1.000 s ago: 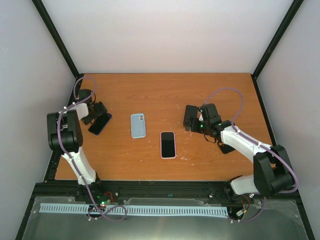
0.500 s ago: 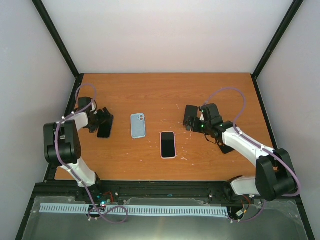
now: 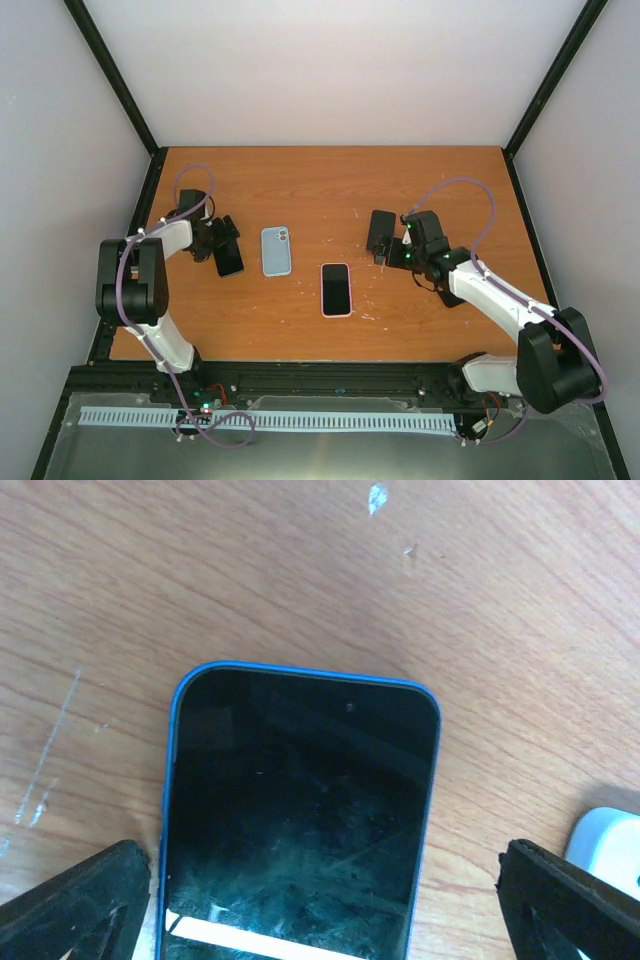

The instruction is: Put the phone into the phone case

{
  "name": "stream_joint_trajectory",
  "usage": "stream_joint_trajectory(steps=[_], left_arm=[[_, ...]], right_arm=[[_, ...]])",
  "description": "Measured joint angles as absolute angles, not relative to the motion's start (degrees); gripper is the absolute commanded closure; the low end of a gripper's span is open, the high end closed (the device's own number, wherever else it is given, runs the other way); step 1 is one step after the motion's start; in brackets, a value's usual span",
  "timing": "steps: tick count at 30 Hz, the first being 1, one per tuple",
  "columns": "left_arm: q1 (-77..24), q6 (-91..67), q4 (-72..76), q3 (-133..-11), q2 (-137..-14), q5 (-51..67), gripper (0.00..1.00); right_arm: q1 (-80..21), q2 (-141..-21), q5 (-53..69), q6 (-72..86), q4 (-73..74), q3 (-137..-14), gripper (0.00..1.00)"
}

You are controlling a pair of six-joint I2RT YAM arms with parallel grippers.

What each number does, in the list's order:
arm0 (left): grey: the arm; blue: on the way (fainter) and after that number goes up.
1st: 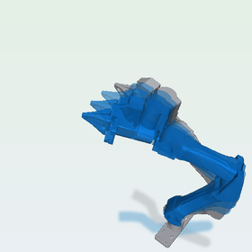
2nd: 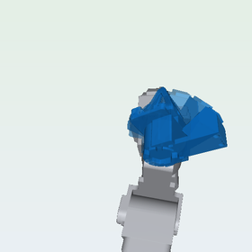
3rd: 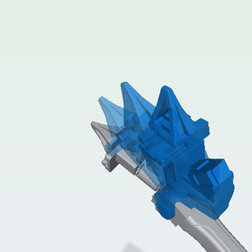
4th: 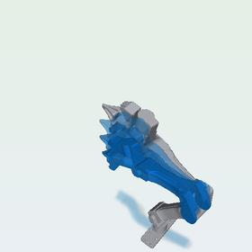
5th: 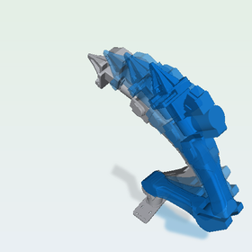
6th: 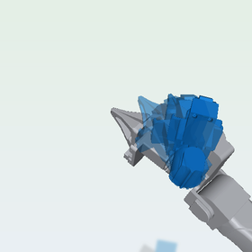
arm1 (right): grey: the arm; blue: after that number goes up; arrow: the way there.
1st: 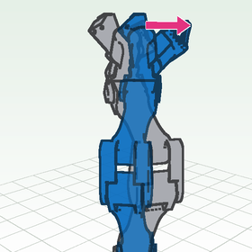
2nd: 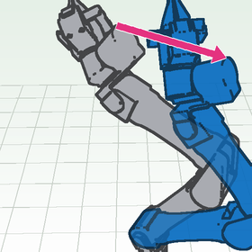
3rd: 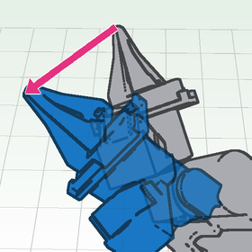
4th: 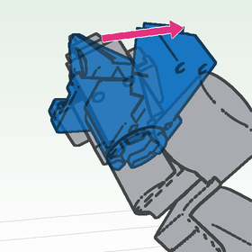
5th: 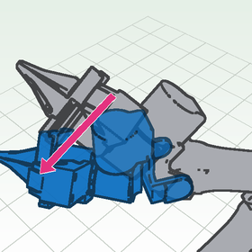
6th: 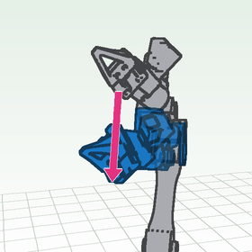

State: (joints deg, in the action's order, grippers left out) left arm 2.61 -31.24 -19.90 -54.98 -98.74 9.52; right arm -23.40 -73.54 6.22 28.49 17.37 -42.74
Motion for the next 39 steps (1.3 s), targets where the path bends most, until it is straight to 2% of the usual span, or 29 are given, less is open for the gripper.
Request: stream_joint_trajectory(steps=[13,27,39], left_arm=[[-2.04,-31.4,-25.82,-57.87,-100.99,-1.78,0.11],[-6.02,-30.63,-29.04,-59.77,-102.3,-4.16,0.1],[-7.38,-30.13,-31.92,-61.76,-103.96,-6.28,0.17]], right_arm=[[-23.4,-72.18,5.74,28.25,17.45,-42.22,0.06],[-23.4,-70.22,5.63,28.27,17.78,-41.82,0.06],[-23.4,-69.95,5.1,28.05,18.24,-41.56,0.07]])
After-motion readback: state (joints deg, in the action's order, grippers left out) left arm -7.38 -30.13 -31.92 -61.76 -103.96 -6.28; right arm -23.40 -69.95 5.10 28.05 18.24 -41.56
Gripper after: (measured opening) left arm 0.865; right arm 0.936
